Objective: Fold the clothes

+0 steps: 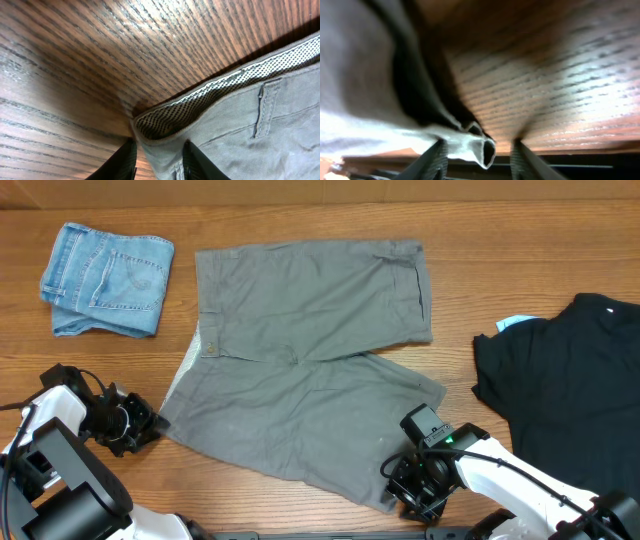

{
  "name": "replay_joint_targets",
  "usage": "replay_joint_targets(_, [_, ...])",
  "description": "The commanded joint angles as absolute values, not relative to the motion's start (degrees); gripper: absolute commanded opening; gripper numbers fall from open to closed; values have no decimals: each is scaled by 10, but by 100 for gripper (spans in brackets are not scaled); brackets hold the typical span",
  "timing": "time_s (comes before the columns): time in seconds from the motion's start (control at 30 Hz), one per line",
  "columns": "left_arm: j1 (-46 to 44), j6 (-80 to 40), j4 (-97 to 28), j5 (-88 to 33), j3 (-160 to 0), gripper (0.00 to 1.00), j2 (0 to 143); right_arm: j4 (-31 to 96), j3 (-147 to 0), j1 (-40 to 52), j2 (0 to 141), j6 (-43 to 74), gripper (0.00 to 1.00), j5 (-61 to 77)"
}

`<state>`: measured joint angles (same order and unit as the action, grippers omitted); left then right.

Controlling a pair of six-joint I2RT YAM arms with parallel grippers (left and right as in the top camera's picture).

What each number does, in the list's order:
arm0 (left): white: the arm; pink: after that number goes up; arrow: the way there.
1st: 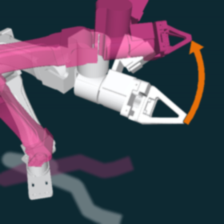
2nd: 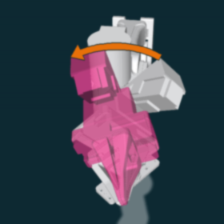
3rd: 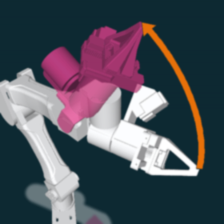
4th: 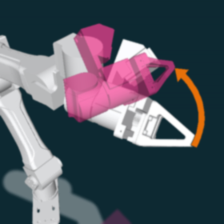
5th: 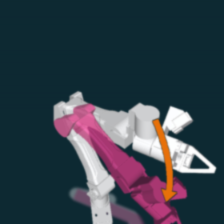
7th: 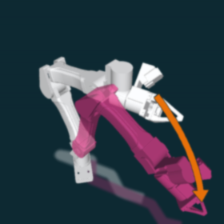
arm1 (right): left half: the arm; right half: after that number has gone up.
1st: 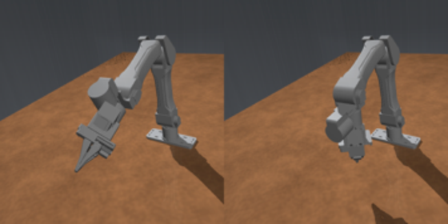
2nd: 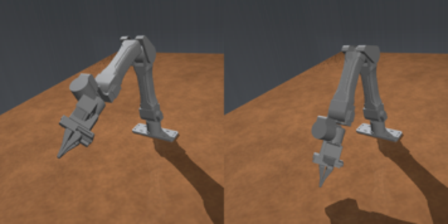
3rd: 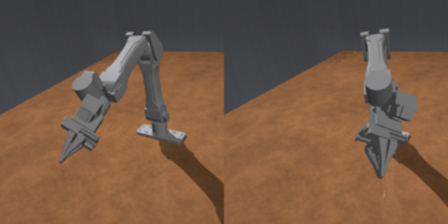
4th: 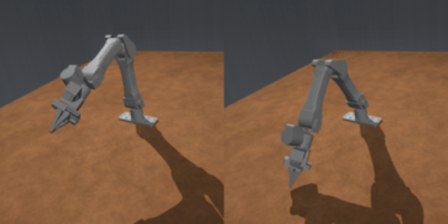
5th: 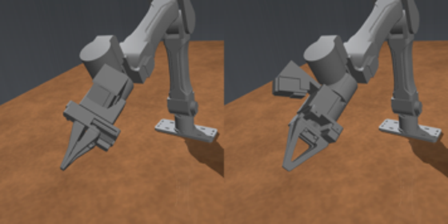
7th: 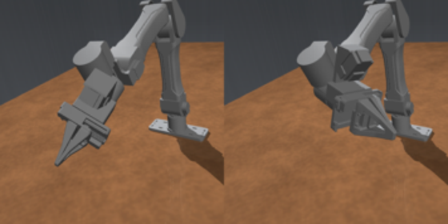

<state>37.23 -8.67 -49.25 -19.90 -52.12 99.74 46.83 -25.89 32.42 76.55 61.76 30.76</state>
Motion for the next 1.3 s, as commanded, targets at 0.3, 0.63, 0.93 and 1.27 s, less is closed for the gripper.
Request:
replay_joint_targets(0.3, [374,-88,-483,-180,-507,35,1004,462,-258,329,762,613,17,258])
replay_joint_targets(0.63, [374,-88,-484,-181,-507,35,1004,468,-263,329,762,611,4,255])
replay_joint_targets(0.93, [374,-88,-486,-191,-508,33,1004,555,-361,329,743,579,4,189])
replay_joint_targets(1.27, [374,-81,-488,-184,-508,35,1004,597,-448,329,740,555,4,159])
